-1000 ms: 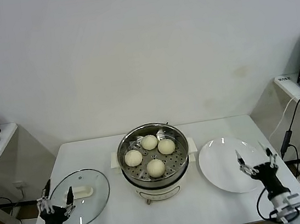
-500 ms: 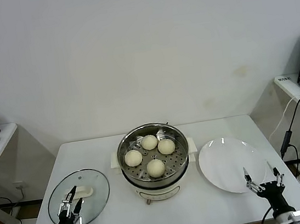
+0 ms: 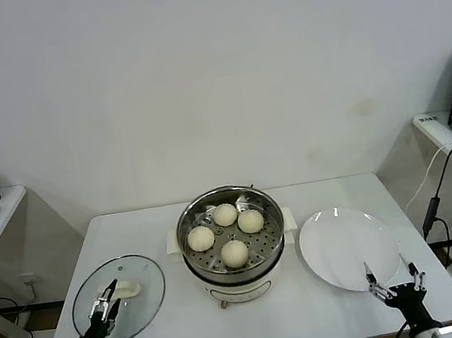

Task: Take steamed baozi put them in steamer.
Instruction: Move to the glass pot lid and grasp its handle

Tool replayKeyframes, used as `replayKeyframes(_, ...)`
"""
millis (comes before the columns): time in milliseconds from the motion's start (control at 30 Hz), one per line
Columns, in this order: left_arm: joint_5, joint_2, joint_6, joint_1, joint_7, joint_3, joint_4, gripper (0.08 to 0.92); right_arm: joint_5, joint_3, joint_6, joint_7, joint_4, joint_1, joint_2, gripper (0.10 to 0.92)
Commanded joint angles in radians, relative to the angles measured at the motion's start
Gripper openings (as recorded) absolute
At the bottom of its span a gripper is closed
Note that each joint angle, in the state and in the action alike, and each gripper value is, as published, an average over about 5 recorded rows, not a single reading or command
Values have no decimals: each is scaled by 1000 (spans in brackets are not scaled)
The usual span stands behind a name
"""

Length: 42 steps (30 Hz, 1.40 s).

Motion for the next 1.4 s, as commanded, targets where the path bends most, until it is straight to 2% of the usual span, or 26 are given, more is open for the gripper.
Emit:
replayKeyframes(33, 35, 14, -3, -174, 4, 19, 139, 823, -3, -4, -4, -5, 4, -11, 7, 823)
replayKeyframes(333, 34, 17, 5, -240, 14, 45, 218, 823, -6, -15, -3, -10, 1, -9, 10, 823)
replayKeyframes(633, 31, 0, 11, -254, 17, 56, 248, 803, -11, -19, -1, -14, 1, -10, 11, 823)
replayKeyframes(867, 2, -3, 25, -251, 19, 63, 252, 618, -19, -32, -2, -15, 4, -13, 13, 823)
replayKeyframes(1100, -56, -1, 42, -235, -22, 57, 236, 419, -29, -51, 5, -18, -5, -13, 13, 823)
replayKeyframes(1267, -125, 23, 63, -150, -21, 31, 96, 272, -39, -66, 8, -20, 2, -15, 12, 823)
replayKeyframes(1400, -180, 60, 154, -27, -21, 3, -84, 186, -42, -70, 12, -23, -1, -16, 8, 823)
